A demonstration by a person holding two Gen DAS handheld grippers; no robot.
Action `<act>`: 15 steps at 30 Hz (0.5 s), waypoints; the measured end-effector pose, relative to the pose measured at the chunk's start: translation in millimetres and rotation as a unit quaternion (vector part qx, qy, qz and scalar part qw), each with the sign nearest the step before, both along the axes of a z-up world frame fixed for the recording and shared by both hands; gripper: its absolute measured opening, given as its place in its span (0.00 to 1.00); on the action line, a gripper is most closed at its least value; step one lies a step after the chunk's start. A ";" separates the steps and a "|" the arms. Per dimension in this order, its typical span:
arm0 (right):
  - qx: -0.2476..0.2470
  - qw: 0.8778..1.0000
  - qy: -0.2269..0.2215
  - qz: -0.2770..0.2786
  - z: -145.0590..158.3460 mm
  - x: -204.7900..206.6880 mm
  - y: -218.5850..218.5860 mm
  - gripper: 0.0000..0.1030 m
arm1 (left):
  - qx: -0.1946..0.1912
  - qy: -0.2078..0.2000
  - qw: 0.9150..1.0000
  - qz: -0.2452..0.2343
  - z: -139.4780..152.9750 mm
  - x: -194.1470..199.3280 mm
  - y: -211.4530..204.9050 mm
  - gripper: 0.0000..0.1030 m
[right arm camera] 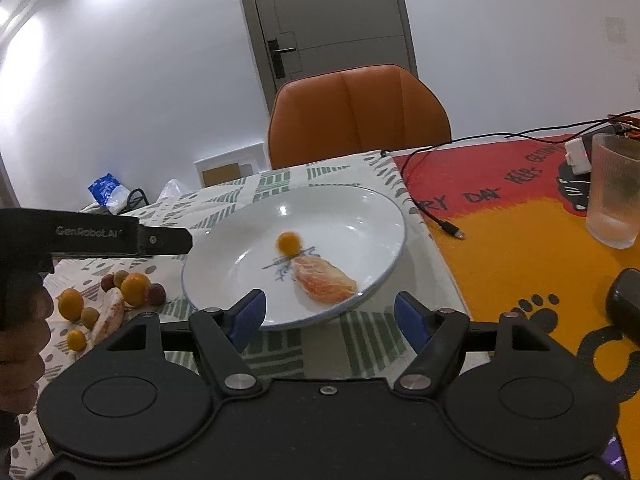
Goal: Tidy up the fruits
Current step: 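Open the right tool over the plate while the left tool drops the small orange in, then withdraw both tools from the plate back toward the remaining fruit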
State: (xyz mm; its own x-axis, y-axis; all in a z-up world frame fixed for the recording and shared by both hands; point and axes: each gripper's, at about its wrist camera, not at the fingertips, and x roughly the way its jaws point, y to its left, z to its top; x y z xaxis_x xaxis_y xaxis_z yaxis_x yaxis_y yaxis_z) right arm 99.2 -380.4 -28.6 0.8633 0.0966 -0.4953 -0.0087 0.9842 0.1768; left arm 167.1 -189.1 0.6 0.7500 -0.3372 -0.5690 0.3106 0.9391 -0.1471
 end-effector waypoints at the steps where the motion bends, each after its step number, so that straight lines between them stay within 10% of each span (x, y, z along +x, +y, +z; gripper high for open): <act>1: 0.002 1.000 0.000 0.001 0.4 0.8 1.4 0.72 | 0.002 -0.003 1.000 0.007 1.2 -1.3 4.0 0.62; 15: 0.008 1.000 -0.014 0.026 7.1 6.6 30.3 1.00 | 0.015 -0.018 0.997 0.071 9.3 -16.1 59.4 0.81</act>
State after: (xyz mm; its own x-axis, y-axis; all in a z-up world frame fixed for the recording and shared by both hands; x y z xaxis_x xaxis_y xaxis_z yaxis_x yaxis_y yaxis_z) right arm 105.8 -350.2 -21.6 0.8708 0.1487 -0.4685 -0.0642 0.9794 0.1915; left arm 151.0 -129.7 9.8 0.8085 -0.2101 -0.5497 0.1795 0.9776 -0.1096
